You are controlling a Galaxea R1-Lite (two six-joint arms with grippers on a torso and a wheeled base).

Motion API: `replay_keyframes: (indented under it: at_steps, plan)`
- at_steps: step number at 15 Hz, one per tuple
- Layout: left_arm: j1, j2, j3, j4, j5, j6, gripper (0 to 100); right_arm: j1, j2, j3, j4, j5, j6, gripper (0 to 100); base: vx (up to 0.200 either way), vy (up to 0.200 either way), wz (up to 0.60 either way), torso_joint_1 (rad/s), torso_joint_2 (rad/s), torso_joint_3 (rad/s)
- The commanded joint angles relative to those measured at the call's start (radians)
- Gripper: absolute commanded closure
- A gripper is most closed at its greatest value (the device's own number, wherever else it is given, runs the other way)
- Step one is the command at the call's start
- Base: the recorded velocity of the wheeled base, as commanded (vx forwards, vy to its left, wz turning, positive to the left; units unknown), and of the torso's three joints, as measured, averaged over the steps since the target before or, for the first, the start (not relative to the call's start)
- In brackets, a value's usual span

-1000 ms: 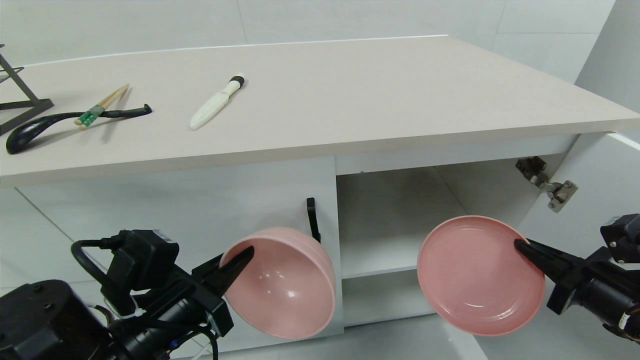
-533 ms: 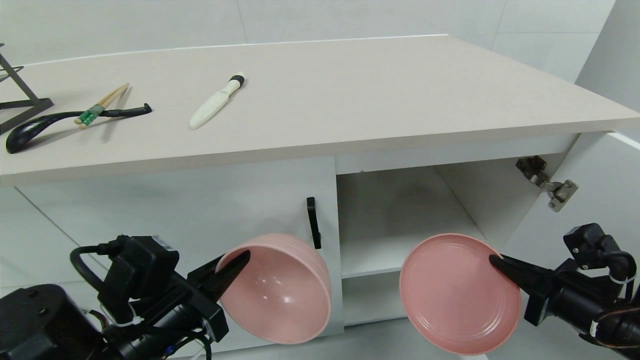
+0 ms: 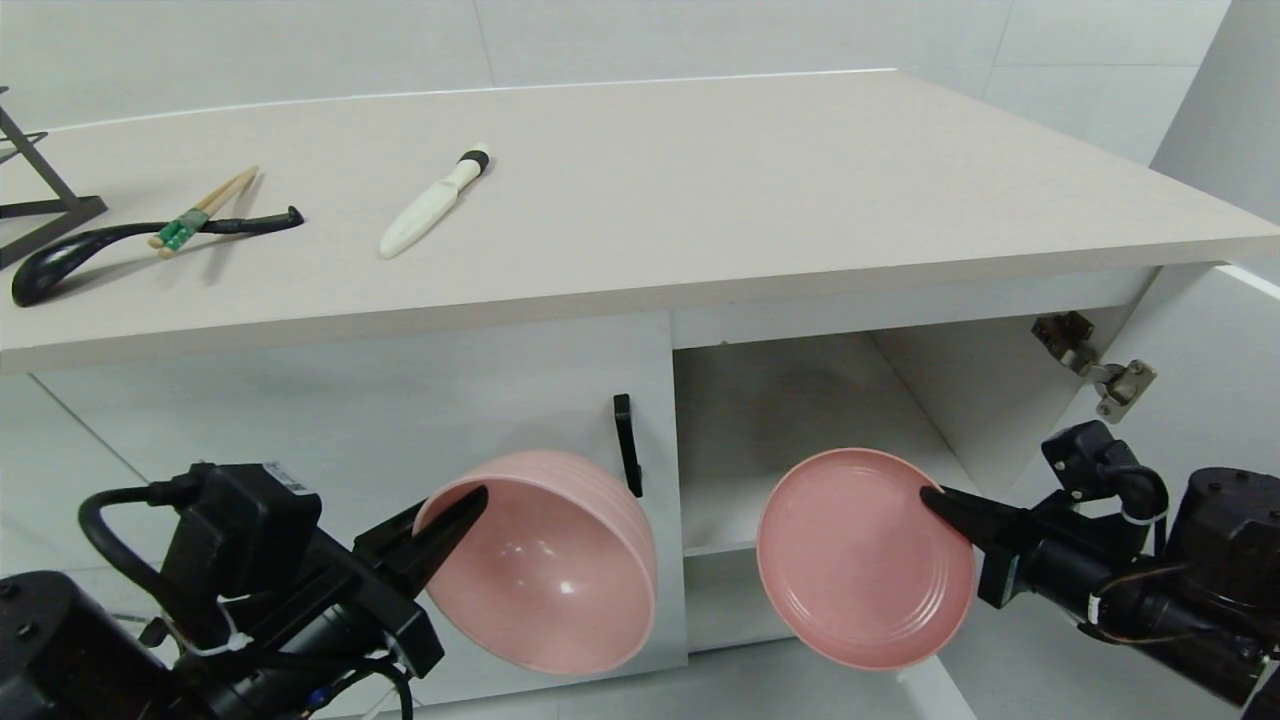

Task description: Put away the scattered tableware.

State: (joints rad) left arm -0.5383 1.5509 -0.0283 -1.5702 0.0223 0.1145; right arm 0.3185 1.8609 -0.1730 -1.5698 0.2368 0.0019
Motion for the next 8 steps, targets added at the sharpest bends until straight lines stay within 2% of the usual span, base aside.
replay_keyframes:
  at_steps: [1, 4, 8]
  plan:
    - [0.0, -0.02, -0.004, -0.001, 0.001, 0.001, 100, 0.001, 0.087, -0.046, -0.001, -0.001, 0.003, 100, 0.0, 0.0, 0.0, 0.0, 0.0, 0.0]
    - [0.0, -0.026, -0.002, -0.001, 0.001, -0.001, 100, 0.001, 0.147, -0.089, -0.001, -0.001, 0.007, 100, 0.0, 0.0, 0.0, 0.0, 0.0, 0.0]
    - [0.0, -0.028, 0.004, -0.001, 0.001, 0.001, 100, 0.002, 0.228, -0.218, -0.001, -0.002, 0.049, 100, 0.0, 0.0, 0.0, 0.0, 0.0, 0.0]
